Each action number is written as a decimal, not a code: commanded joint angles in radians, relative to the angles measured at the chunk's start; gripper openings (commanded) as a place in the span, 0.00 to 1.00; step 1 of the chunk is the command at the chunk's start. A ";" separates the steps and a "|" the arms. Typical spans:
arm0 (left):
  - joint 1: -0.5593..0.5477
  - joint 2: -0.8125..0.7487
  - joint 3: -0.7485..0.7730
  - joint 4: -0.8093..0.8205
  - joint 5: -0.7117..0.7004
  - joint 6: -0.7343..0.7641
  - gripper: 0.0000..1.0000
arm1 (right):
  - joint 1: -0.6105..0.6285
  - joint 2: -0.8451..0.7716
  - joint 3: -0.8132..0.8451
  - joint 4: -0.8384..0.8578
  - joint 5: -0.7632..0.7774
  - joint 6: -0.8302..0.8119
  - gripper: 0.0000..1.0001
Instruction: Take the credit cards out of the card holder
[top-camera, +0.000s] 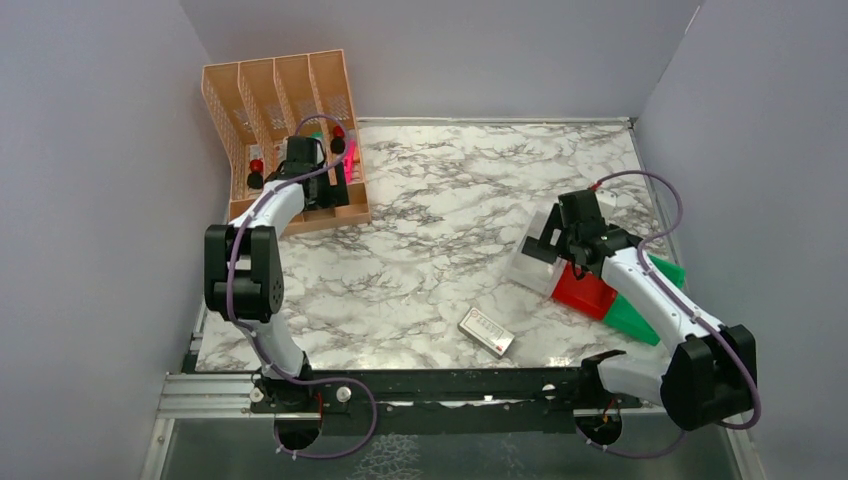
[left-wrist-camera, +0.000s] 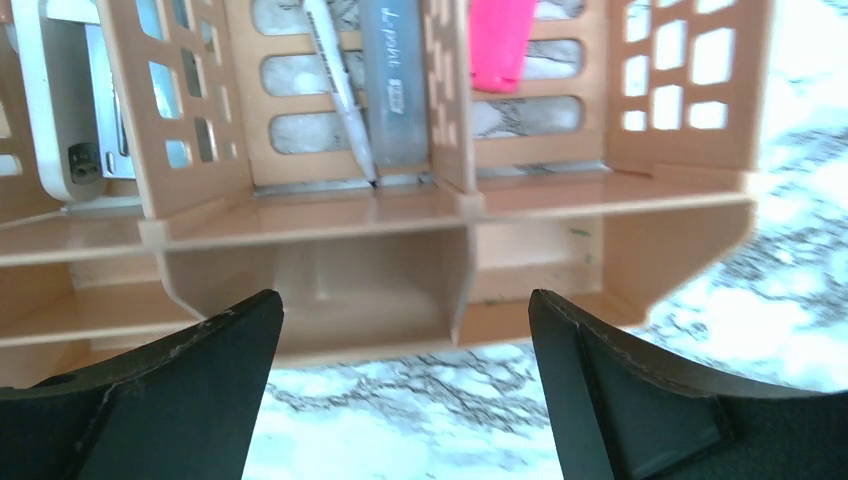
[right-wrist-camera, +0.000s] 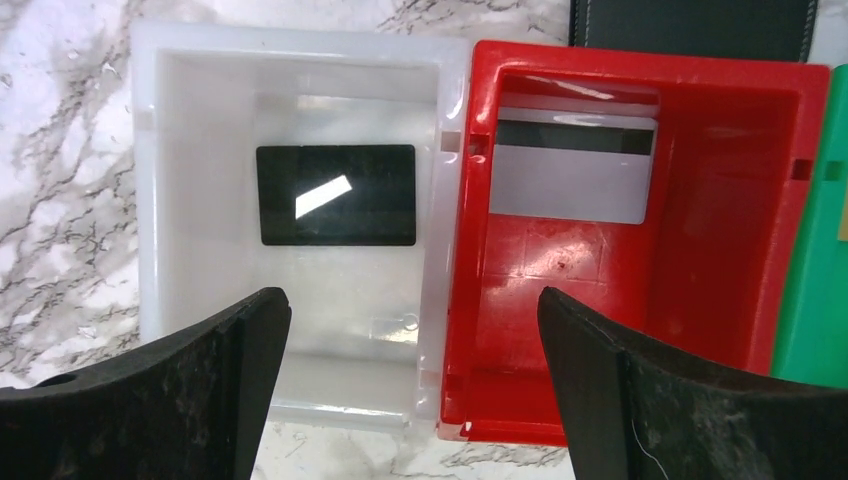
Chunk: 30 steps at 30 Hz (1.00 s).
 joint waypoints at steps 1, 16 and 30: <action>0.006 -0.139 -0.037 0.035 0.147 -0.035 0.97 | -0.009 0.042 -0.033 0.077 -0.040 0.016 0.99; -0.029 -0.502 -0.234 -0.003 0.330 -0.003 0.97 | -0.007 0.121 -0.063 0.249 -0.435 -0.178 0.98; -0.035 -0.608 -0.418 0.029 0.310 -0.019 0.97 | 0.191 0.302 0.094 0.272 -0.478 -0.202 0.93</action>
